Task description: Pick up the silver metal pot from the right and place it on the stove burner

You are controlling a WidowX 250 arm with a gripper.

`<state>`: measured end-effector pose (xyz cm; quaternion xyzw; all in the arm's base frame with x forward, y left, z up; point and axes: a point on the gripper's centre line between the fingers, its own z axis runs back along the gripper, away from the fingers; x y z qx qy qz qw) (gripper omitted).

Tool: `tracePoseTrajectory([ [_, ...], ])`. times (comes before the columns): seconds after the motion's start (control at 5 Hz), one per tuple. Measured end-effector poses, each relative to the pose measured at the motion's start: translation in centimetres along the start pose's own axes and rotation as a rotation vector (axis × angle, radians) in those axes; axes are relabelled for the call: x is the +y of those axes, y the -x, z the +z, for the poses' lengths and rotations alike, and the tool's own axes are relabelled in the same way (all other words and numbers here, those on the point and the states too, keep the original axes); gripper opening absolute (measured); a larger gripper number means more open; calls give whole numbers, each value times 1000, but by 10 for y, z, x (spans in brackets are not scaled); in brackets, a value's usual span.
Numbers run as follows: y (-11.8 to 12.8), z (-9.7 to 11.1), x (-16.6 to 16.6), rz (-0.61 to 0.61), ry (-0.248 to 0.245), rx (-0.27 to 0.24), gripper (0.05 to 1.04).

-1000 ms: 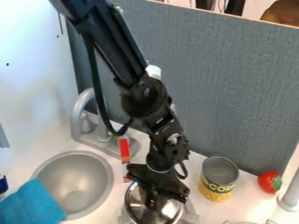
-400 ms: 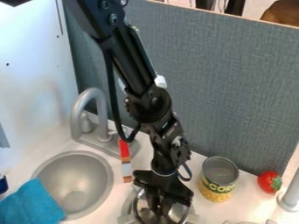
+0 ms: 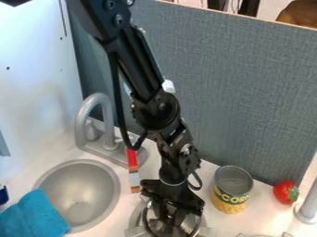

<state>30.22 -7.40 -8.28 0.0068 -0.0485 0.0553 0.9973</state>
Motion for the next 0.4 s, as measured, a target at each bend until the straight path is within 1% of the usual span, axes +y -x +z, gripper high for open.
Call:
tracePoseTrajectory([
  [0.2, -1, 29, -3, 4, -38, -22, 958],
  [0.4, -2, 89, -12, 37, -45, -93, 1005],
])
